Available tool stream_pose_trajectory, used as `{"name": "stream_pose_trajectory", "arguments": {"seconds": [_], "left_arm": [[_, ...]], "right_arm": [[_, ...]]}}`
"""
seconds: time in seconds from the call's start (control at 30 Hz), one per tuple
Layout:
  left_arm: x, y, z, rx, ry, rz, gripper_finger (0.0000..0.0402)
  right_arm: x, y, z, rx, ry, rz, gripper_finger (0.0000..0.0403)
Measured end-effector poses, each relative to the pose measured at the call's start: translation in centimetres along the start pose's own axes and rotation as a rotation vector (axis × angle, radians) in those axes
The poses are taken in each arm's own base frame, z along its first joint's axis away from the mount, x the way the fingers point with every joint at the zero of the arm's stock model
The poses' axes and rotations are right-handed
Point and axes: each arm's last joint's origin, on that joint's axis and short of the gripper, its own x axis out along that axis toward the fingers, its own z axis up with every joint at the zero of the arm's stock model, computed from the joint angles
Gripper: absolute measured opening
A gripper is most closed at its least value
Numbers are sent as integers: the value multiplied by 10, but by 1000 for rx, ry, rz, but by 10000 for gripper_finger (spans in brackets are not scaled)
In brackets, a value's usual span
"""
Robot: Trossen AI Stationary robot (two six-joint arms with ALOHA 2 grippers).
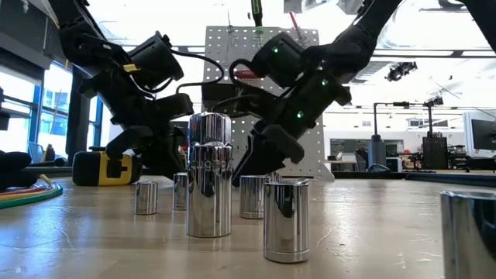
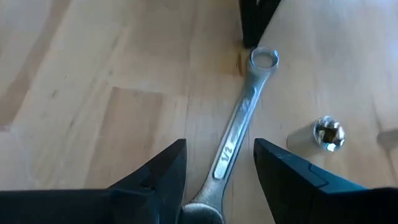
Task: Hang tools onto peg board
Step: Hang the left silver wrench on the white peg board
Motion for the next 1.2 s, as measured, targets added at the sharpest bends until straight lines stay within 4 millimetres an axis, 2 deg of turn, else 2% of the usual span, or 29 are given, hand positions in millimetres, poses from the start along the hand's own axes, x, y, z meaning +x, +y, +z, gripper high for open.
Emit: {"name": "stream_pose_trajectory", "arguments": {"seconds": [0.23, 0.37, 0.6, 1.03, 1.2], "left_arm": [[-17, 4, 10, 13, -70, 36, 0], [-20, 4, 13, 24, -101, 43, 0], [-8, 3, 14, 32, -134, 2, 0], [21, 10, 1, -7, -93, -3, 0], [22, 10, 1, -7, -97, -15, 0]], "right_arm": [[5, -2, -4, 48, 15, -27, 183], [5, -4, -4, 51, 15, -32, 183], [6, -9, -5, 89, 7, -16, 183], [7, -14, -9, 147, 14, 12, 181], [9, -17, -14, 162, 47, 13, 145]]}}
